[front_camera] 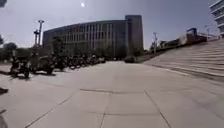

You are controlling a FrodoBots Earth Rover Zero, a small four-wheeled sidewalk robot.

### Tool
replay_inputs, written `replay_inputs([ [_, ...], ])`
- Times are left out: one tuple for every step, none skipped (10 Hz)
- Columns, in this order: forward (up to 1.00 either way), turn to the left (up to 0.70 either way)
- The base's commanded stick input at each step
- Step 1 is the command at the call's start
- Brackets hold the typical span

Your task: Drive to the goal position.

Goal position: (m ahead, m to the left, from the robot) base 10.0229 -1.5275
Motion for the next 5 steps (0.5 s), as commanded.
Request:
replay_inputs([
  [1.0, 0.0],
  [1.0, 0.0],
  [1.0, 0.0],
  [1.0, -0.3],
  [1.0, -0.38],
])
